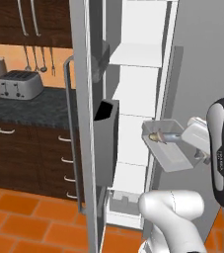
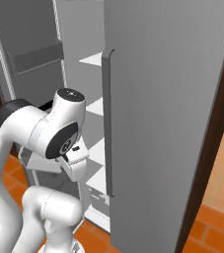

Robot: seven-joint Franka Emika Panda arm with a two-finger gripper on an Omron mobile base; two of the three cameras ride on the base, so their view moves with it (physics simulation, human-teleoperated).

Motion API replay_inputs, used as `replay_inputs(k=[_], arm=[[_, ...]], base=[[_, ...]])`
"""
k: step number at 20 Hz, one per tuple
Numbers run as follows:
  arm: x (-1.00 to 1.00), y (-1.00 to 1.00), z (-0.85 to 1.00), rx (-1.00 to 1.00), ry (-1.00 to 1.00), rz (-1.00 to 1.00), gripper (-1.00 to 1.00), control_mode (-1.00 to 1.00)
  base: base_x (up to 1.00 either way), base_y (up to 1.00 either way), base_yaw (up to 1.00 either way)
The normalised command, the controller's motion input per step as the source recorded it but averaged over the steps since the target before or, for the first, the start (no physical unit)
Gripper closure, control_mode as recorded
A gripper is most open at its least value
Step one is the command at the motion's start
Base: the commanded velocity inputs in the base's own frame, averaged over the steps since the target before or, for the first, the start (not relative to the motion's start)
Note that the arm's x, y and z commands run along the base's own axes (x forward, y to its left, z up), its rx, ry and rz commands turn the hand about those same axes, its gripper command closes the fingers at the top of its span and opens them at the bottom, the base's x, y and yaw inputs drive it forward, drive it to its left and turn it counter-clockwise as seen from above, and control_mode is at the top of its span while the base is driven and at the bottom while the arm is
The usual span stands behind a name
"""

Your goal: Take the meat container that has the fish and place it on the second highest rack of the freezer. Then take the vegetable container that has the mushroom and lime and place it on the highest rack of the freezer.

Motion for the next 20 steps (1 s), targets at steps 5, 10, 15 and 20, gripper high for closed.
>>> replay_inputs(k=[5,10,15,20], arm=[[0.00,0.00,0.00,0.00,0.00,0.00,1.00,1.00],[0.00,0.00,0.00,0.00,0.00,0.00,1.00,1.00],[0.00,0.00,0.00,0.00,0.00,0.00,1.00,1.00],[0.00,0.00,0.00,0.00,0.00,0.00,1.00,1.00]], base=[[0.37,0.04,-0.08],[0.31,0.11,-0.07],[0.35,0.18,-0.13],[0.08,0.10,-0.03]])
